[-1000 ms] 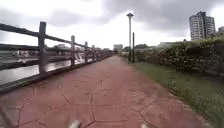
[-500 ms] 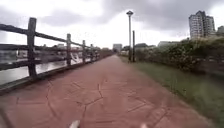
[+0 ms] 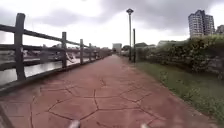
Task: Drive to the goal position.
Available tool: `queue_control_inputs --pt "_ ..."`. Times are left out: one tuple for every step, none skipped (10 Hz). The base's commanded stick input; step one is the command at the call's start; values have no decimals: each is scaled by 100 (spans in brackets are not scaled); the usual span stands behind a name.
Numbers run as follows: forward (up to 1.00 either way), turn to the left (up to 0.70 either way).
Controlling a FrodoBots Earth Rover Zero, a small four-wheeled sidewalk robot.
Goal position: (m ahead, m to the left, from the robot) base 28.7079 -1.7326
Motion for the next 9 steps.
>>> queue_control_inputs --pt "70 0" --pt "70 0" --pt "70 0" --pt "70 0" --pt "70 0" --pt "70 0" --pt "70 0" --pt "70 0" --pt "70 0"
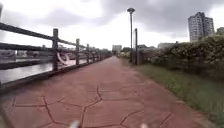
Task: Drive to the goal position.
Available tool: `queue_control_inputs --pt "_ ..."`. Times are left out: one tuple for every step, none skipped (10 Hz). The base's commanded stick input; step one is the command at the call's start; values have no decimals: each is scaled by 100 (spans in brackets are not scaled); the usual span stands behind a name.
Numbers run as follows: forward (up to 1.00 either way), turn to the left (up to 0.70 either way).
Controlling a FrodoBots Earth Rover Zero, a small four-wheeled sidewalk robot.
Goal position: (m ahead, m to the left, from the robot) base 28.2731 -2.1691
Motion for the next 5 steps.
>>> queue_control_inputs --pt "70 0" --pt "70 0" --pt "70 0" --pt "70 0" --pt "70 0"
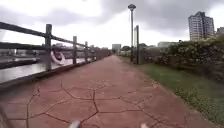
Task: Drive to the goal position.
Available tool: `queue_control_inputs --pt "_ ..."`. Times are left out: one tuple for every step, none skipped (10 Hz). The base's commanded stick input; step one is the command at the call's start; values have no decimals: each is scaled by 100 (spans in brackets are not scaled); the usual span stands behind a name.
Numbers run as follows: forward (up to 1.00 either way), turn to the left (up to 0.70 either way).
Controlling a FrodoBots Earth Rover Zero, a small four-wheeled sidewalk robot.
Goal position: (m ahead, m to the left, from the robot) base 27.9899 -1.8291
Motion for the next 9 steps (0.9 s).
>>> queue_control_inputs --pt "70 0" --pt "70 0" --pt "70 0" --pt "70 0" --pt "70 0" --pt "70 0" --pt "70 0" --pt "70 0" --pt "70 0"
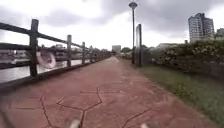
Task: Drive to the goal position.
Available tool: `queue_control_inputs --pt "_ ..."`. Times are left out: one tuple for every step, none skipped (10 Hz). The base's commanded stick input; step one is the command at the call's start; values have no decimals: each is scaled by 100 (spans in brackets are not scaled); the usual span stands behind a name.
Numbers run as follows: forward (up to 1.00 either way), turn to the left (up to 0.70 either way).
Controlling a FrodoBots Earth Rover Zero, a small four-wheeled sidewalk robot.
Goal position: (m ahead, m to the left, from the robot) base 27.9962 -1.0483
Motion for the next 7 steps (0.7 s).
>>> queue_control_inputs --pt "70 0" --pt "70 0" --pt "70 0" --pt "70 0" --pt "70 0" --pt "70 0" --pt "70 0"
